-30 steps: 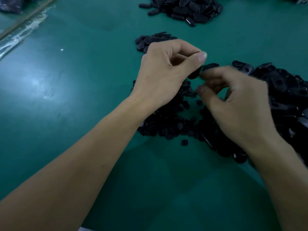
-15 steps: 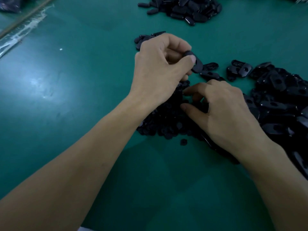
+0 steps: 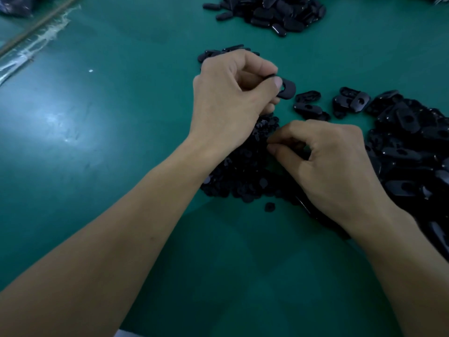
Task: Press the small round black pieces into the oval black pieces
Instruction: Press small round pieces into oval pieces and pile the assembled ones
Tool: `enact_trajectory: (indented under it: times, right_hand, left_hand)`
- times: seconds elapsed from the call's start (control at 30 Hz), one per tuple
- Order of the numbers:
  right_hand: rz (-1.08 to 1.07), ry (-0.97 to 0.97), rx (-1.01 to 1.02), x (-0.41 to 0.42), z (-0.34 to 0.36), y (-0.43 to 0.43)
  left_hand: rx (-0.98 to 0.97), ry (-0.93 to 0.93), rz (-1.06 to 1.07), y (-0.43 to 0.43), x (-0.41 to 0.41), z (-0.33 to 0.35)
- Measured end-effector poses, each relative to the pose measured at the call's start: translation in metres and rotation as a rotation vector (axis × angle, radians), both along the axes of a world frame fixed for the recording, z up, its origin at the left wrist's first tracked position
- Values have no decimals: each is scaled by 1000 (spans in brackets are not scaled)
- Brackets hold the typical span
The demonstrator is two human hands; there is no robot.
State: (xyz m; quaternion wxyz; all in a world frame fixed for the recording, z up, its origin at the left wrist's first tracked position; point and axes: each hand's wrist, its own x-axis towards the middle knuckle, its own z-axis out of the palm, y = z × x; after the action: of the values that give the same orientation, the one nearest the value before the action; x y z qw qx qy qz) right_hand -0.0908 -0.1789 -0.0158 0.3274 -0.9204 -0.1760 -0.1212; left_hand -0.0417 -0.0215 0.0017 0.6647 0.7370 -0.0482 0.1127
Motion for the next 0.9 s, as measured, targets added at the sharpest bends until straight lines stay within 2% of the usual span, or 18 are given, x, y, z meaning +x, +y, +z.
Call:
enact_trajectory:
  times: [0.33,0.67,0.9]
  right_hand:
    - [-41,-16,68,1,4,3]
    - [-1,37,-153,1,3,1]
    - [90,83,-193,-2,4,7]
  left_hand:
    - [32,-15,5,-1,5,-5]
    - [69,-39,5,-1,5,-8]
    - [102,-50,15,-3,4,-12]
